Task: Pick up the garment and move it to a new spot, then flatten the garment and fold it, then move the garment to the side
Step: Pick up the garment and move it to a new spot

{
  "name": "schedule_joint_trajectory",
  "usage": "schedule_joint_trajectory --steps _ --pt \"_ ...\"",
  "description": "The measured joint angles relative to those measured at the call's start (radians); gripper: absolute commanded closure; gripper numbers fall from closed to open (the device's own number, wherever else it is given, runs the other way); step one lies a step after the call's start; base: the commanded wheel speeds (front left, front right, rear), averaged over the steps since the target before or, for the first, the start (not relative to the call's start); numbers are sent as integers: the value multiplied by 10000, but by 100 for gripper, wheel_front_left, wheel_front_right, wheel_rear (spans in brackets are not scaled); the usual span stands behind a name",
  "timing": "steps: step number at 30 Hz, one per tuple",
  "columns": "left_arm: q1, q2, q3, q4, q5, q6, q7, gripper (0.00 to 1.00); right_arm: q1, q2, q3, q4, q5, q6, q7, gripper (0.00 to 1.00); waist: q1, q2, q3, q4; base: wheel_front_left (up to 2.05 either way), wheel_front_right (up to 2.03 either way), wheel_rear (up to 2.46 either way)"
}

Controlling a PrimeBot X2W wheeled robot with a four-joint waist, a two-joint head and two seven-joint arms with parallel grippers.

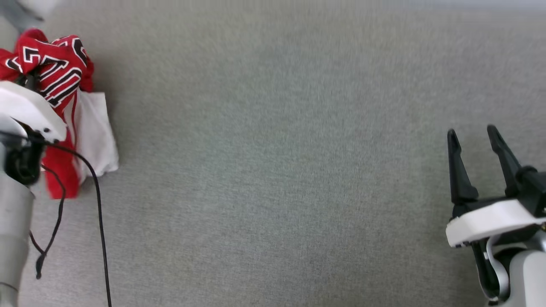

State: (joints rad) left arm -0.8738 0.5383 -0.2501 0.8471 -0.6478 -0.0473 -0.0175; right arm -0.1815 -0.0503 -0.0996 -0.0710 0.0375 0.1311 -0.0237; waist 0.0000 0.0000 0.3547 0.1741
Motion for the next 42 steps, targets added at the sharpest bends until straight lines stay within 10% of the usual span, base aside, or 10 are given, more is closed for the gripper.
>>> schedule_joint_trajectory --steps 9,25,42 --pt "1163 -483 -15 -1045 295 255 -2115 100 848 0 -349 115 453 0 -8 0 -1 0 -1749 -82 0 0 0" --pt "4087 -2194 -1555 -6098 593 1137 -1762 100 1657 -2 -696 -117 696 0 205 0 -2 0 -2884 -1683 0 0 0" --pt "5138 -3833 -5093 -5396 1062 -217 -437 100 1663 0 -771 -405 759 0 336 0 -1 1 -2208 -2315 0 0 0"
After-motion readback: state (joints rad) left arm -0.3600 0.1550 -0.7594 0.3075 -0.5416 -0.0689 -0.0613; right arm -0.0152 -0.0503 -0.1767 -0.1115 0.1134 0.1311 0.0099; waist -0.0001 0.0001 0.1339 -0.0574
